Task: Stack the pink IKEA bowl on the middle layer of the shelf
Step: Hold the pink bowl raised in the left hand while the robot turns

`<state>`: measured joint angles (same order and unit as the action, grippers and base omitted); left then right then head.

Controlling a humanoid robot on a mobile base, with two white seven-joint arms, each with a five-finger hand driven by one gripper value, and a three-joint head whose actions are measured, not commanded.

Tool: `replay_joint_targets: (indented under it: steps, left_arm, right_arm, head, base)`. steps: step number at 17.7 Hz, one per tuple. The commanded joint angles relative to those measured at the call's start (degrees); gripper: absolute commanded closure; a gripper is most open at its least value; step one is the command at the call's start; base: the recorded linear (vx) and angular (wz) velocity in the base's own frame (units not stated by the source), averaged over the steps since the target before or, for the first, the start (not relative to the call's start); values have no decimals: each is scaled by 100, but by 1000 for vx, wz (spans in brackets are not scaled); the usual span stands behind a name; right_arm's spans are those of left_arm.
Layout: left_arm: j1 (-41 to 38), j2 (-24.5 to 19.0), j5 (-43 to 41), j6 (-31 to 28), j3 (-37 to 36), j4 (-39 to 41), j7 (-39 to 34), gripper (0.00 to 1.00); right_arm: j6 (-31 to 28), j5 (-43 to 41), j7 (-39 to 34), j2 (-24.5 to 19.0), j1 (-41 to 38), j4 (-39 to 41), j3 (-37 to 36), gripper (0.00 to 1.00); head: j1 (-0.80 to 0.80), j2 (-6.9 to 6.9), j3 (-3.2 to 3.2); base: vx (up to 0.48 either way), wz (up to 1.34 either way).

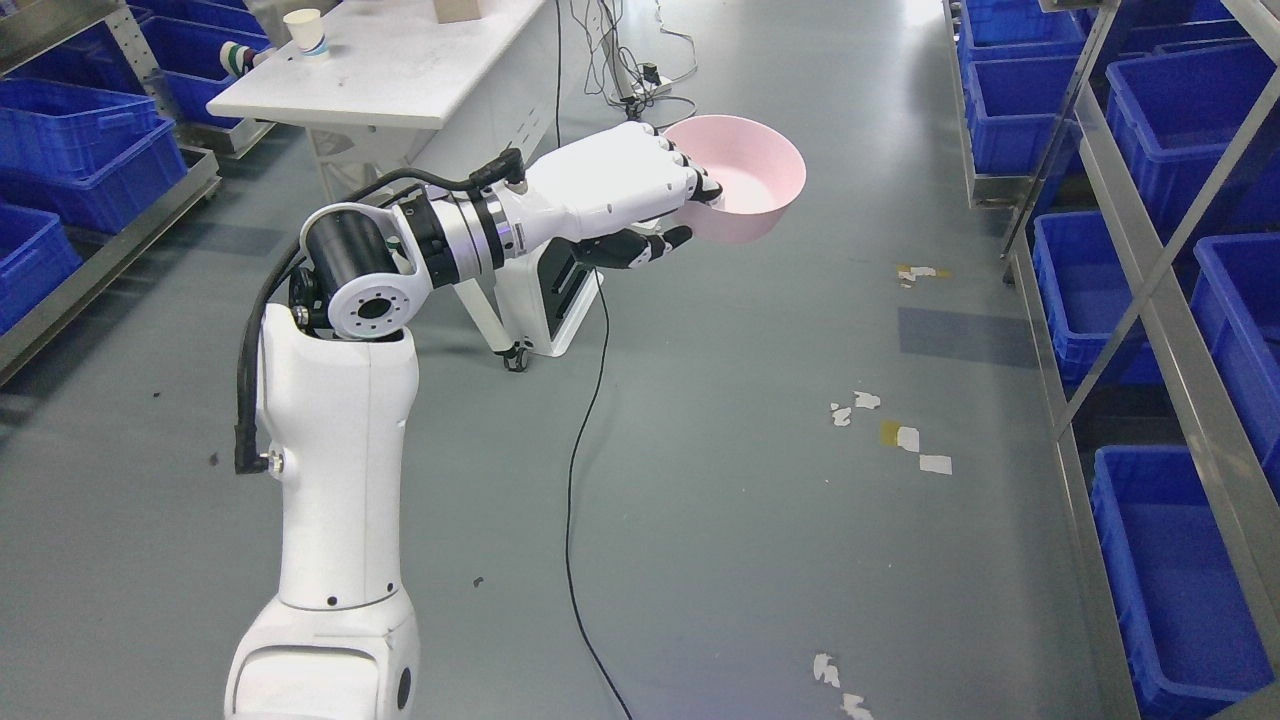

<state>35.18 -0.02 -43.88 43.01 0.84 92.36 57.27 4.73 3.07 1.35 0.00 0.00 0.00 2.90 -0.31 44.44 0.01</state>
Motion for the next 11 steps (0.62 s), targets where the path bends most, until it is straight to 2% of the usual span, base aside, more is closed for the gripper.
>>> replay_joint_targets:
  steps: [1,11]
  left_arm:
    - [-3,-98,3,-3,127,10,-5,98]
    - [-3,-98,3,-12,126,1,-5,99]
  right_arm:
    - [2,0,15,100,-132,100,0,0]
    - [2,0,15,100,-132,100,0,0]
  head:
    - [0,0,0]
    - [0,0,0]
  base:
    - [350,-228]
    - [334,-216]
